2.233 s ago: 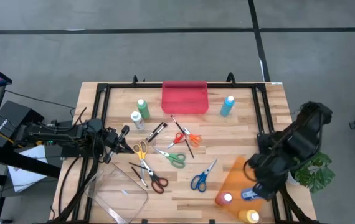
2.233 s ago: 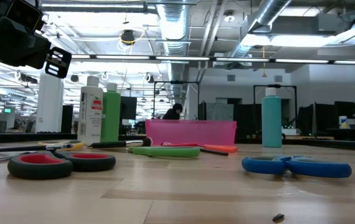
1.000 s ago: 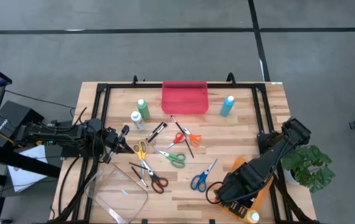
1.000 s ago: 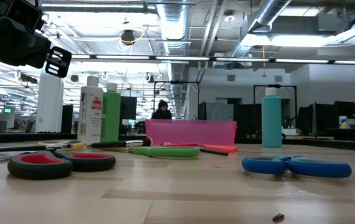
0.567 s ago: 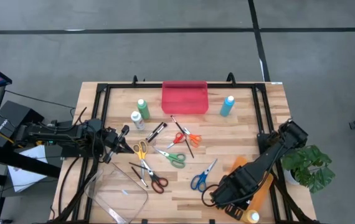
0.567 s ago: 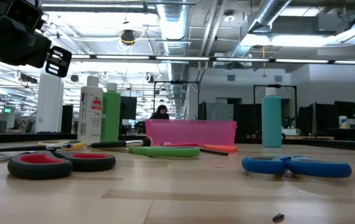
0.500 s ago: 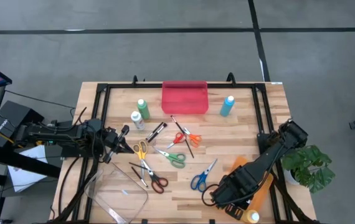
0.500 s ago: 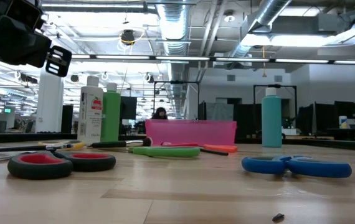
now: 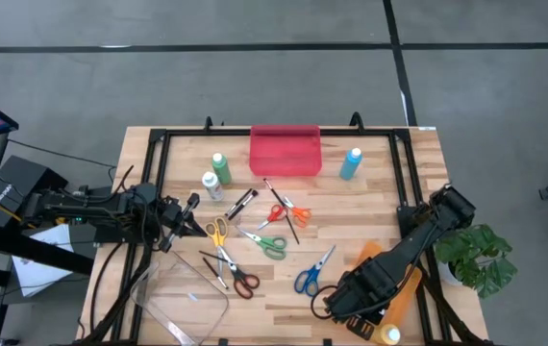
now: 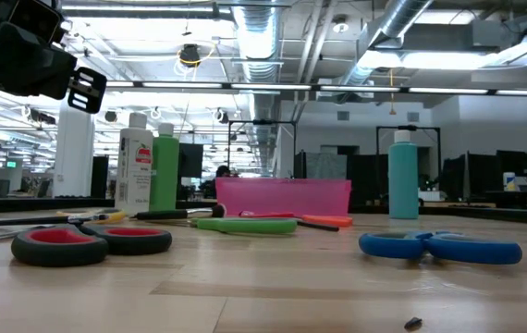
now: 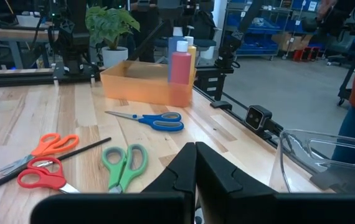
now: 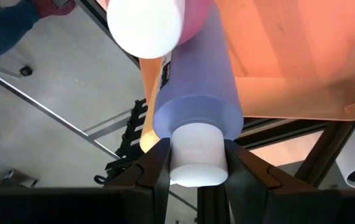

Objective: Pick & Place Paint Supplies
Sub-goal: Put the blue paint bottle into the orange bin

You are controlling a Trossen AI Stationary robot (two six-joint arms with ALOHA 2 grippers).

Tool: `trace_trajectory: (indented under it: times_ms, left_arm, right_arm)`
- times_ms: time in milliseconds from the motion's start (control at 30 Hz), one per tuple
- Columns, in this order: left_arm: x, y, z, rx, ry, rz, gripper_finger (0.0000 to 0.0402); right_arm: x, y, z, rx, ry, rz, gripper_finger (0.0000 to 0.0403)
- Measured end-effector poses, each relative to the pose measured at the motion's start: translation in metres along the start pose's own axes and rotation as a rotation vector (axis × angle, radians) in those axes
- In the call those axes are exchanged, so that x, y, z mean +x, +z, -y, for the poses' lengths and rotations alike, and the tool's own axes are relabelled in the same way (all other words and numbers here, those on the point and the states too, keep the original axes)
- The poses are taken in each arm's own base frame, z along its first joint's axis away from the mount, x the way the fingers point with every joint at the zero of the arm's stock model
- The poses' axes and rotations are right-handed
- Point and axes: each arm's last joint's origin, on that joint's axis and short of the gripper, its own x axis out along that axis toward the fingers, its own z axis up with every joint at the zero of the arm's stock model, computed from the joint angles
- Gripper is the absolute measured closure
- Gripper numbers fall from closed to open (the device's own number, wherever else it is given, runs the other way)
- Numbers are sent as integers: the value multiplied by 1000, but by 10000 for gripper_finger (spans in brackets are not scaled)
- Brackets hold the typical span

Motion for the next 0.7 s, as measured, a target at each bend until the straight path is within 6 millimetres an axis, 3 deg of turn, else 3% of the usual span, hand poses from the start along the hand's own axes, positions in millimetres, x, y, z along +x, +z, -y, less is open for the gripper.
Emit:
trace_trajectory:
  times_ms: [333,700]
  left_arm:
    - [0,0,0,0,0,0,401]
    - [0,0,0,0,0,1,401]
  right_arm:
    - [19,11,-10,-50,-46,-19,289]
    - [22,10,-12,-69,-43,-30,289]
